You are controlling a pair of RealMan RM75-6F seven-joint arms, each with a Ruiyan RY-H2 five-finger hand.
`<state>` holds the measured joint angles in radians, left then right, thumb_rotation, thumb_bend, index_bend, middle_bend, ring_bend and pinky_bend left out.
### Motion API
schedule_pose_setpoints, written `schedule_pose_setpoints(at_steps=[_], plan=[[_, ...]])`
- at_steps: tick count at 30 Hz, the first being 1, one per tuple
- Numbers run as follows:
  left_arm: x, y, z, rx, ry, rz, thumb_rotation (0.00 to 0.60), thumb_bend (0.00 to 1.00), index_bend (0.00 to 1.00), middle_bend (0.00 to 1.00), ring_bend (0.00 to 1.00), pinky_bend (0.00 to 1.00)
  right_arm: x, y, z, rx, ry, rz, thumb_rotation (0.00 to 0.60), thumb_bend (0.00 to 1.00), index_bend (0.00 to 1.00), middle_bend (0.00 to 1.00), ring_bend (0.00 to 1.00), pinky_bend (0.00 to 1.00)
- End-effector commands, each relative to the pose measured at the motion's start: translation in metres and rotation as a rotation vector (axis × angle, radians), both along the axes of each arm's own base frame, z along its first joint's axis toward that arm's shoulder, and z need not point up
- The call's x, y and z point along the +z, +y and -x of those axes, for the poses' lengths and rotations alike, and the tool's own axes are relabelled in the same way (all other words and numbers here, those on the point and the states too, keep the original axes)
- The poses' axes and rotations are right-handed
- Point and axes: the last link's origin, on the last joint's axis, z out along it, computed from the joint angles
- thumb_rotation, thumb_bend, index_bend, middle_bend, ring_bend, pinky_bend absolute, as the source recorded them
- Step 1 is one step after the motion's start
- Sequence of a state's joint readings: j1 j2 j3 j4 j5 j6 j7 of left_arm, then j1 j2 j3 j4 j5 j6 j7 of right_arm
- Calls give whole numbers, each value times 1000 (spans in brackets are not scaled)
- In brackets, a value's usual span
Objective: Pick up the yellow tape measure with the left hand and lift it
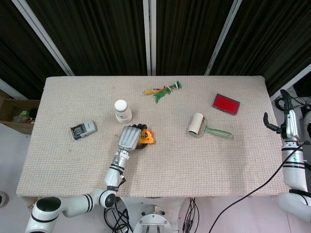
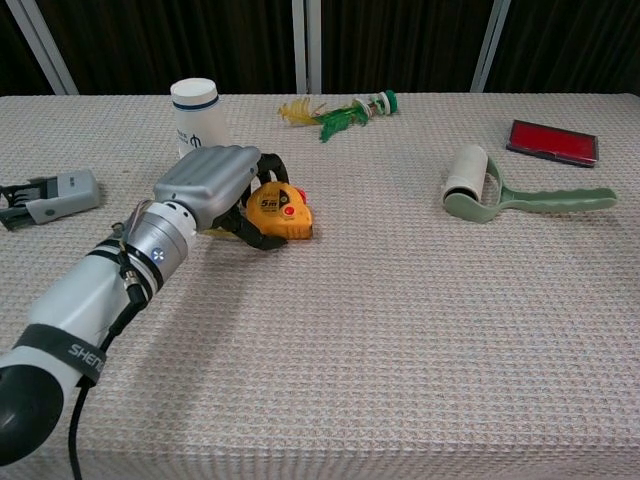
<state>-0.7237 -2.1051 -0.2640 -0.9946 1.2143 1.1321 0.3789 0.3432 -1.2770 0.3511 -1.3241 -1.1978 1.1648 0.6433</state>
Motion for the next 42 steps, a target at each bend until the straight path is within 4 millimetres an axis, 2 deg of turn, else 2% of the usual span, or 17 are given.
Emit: schedule_pose_setpoints(at_steps=[1,8,13,22,27,35,42], plan=[[5,1,-4,4,-70,-18,600,329,550,586,526,664,0,1,-1,7,4,0,600,442,0,0,0,0],[28,7,-20,26,-258,-33,600,355,604,635,575,715,0,3,-17,73,25,0,600,442,0,0,0,0],[43,7,-36,76,-424,-8,600,362,634,663,602,741,-10,9,-44,166,97,-22,600,438,0,0,0,0],[55,9,-59,200,-558,15,600,379,664,691,627,764,-49,23,-116,350,235,-51,600,374,2,20,0,0],[58,7,-76,280,-655,66,600,396,666,693,628,778,-74,21,-147,357,322,-48,600,367,81,24,0,0],[66,3,-97,403,-796,142,600,444,666,693,628,779,-114,14,-179,333,417,-87,600,360,120,24,0,0],[69,4,-104,459,-868,182,600,441,668,694,628,780,-132,12,-196,341,378,-94,600,358,195,32,0,0]])
